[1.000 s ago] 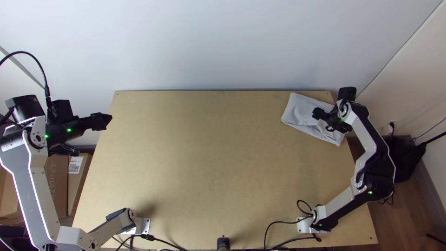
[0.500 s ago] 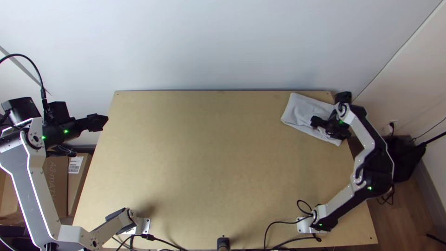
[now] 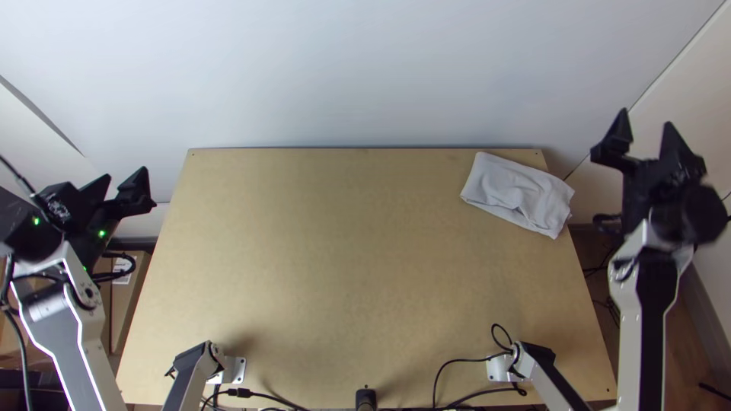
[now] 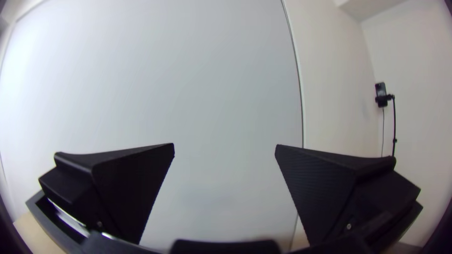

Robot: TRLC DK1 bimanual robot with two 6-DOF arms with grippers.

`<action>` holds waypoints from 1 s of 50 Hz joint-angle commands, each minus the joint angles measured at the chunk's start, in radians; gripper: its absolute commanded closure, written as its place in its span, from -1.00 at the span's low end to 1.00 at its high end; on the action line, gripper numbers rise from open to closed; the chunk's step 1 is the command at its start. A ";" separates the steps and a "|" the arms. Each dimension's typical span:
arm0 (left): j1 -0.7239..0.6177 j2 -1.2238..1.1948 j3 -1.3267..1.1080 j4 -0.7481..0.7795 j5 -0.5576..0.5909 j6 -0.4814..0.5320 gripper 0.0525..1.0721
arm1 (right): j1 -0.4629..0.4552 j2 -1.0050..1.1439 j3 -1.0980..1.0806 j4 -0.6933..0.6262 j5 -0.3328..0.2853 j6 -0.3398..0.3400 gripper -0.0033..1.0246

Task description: Fold the t-shirt

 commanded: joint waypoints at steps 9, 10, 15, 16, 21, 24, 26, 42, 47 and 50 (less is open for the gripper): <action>-0.008 -0.336 -0.397 0.516 -0.187 -0.077 -0.91 | 0.103 -0.282 -0.251 0.195 -0.041 -0.062 -0.92; -0.008 -0.361 -0.427 0.541 -0.201 -0.077 -0.91 | 0.111 -0.304 -0.275 0.216 -0.041 -0.063 -0.92; -0.008 -0.460 -0.575 0.647 -0.241 -0.043 -0.91 | 0.152 -0.404 -0.389 0.296 -0.041 -0.103 -0.92; -0.008 -0.483 -0.612 0.688 -0.244 -0.042 -0.91 | 0.157 -0.422 -0.404 0.298 -0.039 -0.108 -0.92; -0.008 -0.577 -0.759 0.800 -0.256 -0.015 -0.91 | 0.174 -0.509 -0.498 0.315 -0.039 -0.149 -0.92; -0.008 -0.620 -0.818 0.817 -0.256 -0.017 -0.91 | 0.172 -0.546 -0.548 0.318 -0.039 -0.166 -0.92; -0.008 -0.643 -0.855 0.822 -0.255 -0.014 -0.91 | 0.174 -0.571 -0.582 0.319 -0.039 -0.177 -0.92; -0.148 -0.815 -1.146 0.860 -0.255 -0.014 -0.91 | 0.295 -0.713 -1.027 0.497 -0.039 -0.200 -0.92; -0.175 -0.815 -1.218 0.852 -0.256 0.003 -0.91 | 0.359 -0.933 -1.139 0.278 -0.036 -0.226 -0.92; -0.191 -0.815 -1.250 0.842 -0.256 0.008 -0.91 | 0.375 -0.950 -1.139 0.144 -0.015 -0.192 -0.92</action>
